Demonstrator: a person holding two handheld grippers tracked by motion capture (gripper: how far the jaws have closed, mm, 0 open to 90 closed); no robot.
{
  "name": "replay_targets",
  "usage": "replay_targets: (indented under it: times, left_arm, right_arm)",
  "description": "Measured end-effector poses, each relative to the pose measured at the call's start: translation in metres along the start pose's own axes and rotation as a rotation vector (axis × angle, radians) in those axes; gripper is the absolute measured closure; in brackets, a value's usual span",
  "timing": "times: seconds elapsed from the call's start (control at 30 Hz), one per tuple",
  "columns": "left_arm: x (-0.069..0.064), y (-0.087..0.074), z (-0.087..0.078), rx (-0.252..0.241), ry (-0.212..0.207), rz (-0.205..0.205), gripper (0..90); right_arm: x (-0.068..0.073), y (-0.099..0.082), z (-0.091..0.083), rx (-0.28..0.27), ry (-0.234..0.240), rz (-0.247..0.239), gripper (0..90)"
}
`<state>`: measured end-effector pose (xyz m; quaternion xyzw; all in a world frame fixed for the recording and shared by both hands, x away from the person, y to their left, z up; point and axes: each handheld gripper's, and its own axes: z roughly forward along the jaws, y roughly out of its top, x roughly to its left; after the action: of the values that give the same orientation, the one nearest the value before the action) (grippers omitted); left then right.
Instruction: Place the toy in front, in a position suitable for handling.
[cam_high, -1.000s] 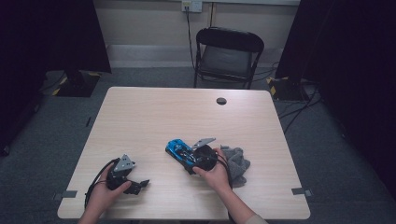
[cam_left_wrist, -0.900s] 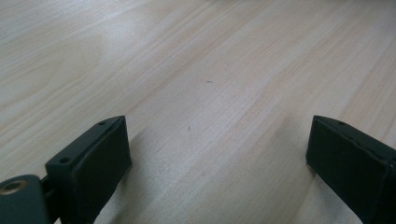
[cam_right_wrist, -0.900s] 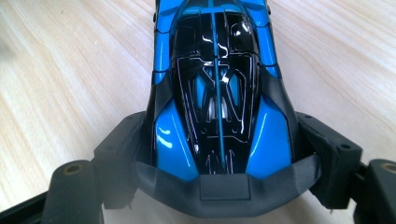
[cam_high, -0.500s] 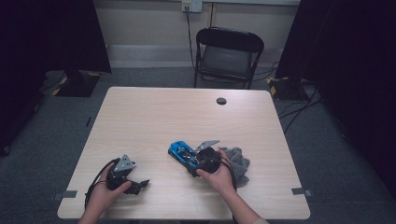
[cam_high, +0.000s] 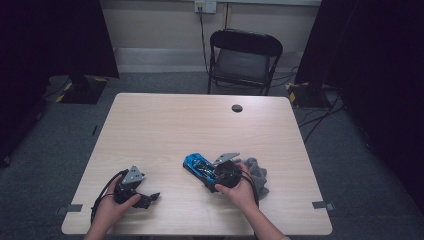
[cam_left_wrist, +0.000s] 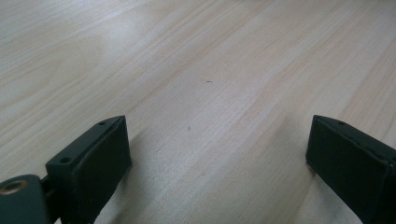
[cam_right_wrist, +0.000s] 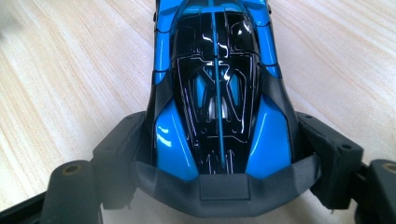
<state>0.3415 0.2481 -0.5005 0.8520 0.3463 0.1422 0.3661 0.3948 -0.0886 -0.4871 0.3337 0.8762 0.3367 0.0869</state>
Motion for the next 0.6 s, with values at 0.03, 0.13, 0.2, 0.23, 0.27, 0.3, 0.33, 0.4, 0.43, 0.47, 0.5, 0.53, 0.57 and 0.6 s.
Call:
replay_targets:
  times: [0.03, 0.13, 0.2, 0.23, 0.27, 0.3, 0.33, 0.4, 0.43, 0.47, 0.5, 0.53, 0.57, 0.6]
  left_arm:
    - [0.0, 0.0, 0.0, 0.0, 0.0, 0.0, 5.7]
    - [0.0, 0.0, 0.0, 0.0, 0.0, 0.0, 5.6]
    - [0.0, 0.0, 0.0, 0.0, 0.0, 0.0, 5.6]
    - [0.0, 0.0, 0.0, 0.0, 0.0, 0.0, 5.6]
    - [0.0, 0.0, 0.0, 0.0, 0.0, 0.0, 5.6]
    - [0.0, 0.0, 0.0, 0.0, 0.0, 0.0, 5.6]
    - [0.0, 0.0, 0.0, 0.0, 0.0, 0.0, 5.6]
    - [0.0, 0.0, 0.0, 0.0, 0.0, 0.0, 5.6]
    - [0.0, 0.0, 0.0, 0.0, 0.0, 0.0, 5.6]
    - [0.0, 0.0, 0.0, 0.0, 0.0, 0.0, 5.6]
    - [0.0, 0.0, 0.0, 0.0, 0.0, 0.0, 5.6]
    - [0.0, 0.0, 0.0, 0.0, 0.0, 0.0, 5.7]
    - [0.0, 0.0, 0.0, 0.0, 0.0, 0.0, 5.6]
    - [0.0, 0.0, 0.0, 0.0, 0.0, 0.0, 5.7]
  right_arm:
    - [0.0, 0.0, 0.0, 0.0, 0.0, 0.0, 24.2]
    - [0.0, 0.0, 0.0, -0.004, 0.004, 0.001, 24.0]
    - [-0.001, -0.001, 0.0, -0.007, 0.006, 0.009, 23.3]
    - [-0.001, -0.001, 0.0, -0.007, 0.006, 0.009, 23.3]
    - [-0.001, -0.001, -0.001, -0.009, 0.008, 0.015, 22.9]
    - [0.0, 0.0, -0.002, -0.011, 0.009, 0.015, 21.7]
    - [0.0, 0.0, -0.002, -0.011, 0.009, 0.015, 21.7]
    - [0.001, 0.001, -0.005, -0.013, 0.006, 0.012, 20.3]
    - [0.002, 0.002, -0.007, -0.014, 0.005, 0.011, 19.5]
    - [0.002, 0.002, -0.007, -0.014, 0.005, 0.011, 19.5]
    - [0.002, 0.002, -0.008, -0.01, 0.003, 0.007, 19.5]
    - [0.003, 0.004, -0.011, -0.003, -0.003, -0.008, 19.5]
    - [0.003, 0.004, -0.011, -0.003, -0.003, -0.008, 19.5]
    - [0.003, 0.005, -0.015, -0.004, -0.009, -0.016, 19.6]
